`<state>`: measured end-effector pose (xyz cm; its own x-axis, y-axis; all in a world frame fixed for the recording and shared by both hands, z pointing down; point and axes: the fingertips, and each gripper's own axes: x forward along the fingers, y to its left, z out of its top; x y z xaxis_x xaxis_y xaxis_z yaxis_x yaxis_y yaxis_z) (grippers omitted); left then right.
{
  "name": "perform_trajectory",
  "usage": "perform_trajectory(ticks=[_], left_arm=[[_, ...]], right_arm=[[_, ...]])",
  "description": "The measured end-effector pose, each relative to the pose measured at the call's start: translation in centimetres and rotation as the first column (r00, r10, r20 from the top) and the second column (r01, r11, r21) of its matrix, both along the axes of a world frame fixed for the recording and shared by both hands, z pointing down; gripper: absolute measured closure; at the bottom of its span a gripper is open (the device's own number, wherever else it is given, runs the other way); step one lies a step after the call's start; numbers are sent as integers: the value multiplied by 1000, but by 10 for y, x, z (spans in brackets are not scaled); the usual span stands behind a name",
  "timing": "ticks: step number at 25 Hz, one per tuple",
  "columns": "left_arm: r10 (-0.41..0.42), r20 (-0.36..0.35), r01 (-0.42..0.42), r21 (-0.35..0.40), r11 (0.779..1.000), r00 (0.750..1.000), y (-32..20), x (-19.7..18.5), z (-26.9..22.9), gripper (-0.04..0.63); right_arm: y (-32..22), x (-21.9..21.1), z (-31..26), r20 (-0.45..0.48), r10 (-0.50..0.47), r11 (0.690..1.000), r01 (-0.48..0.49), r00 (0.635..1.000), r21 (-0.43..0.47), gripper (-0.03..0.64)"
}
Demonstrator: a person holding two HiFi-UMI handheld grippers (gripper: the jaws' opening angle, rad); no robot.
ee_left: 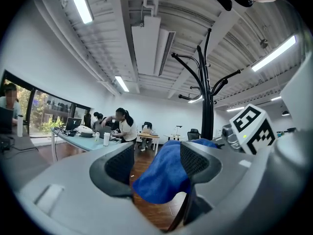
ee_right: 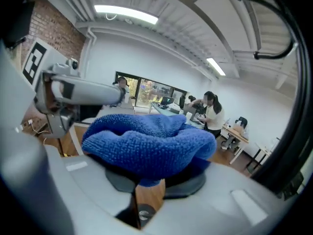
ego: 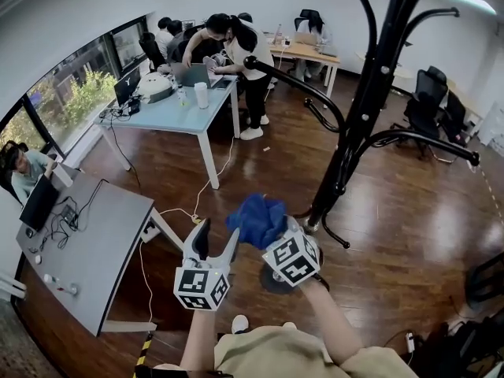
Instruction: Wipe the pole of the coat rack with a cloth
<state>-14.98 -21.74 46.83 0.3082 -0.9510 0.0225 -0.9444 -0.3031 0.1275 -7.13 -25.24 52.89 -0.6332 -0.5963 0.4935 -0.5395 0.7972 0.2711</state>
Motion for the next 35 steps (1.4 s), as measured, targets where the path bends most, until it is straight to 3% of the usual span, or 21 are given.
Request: perform_trajectory(ticks=[5,9,13,18,26,29,33,35], left_arm=[[23,11,-23,16,1000,1000,-5,11,-9,321],[67,23,-68,28,997,997,-10,30,-16,321],[126,48,-129,46,991,991,-14,56,-27,321],[205,75,-210,62,976,976,-13,92,-38,321],[267,100,-275,86,957,959,-9,121,-51,321],[264,107,-274,89,958,959,-10,120,-52,321],[246,106,-256,88,963,963,-8,112,-51,321],[227,103,-237,92,967,968,-9,104,-51,321]], right_arm=[[27,63,-66,179,59,993,-76,982,91,540],[38,139,-129,290,145,958,-207,946,198,541],[50,196,-207,379,184,892,-316,907,323,540],[64,231,-297,466,162,787,-399,870,471,541],[62,208,-407,401,74,670,-344,913,658,540],[59,194,-445,395,65,631,-344,916,696,540],[60,173,-481,338,75,552,-321,938,769,540],[62,160,-492,322,47,534,-296,946,792,540]])
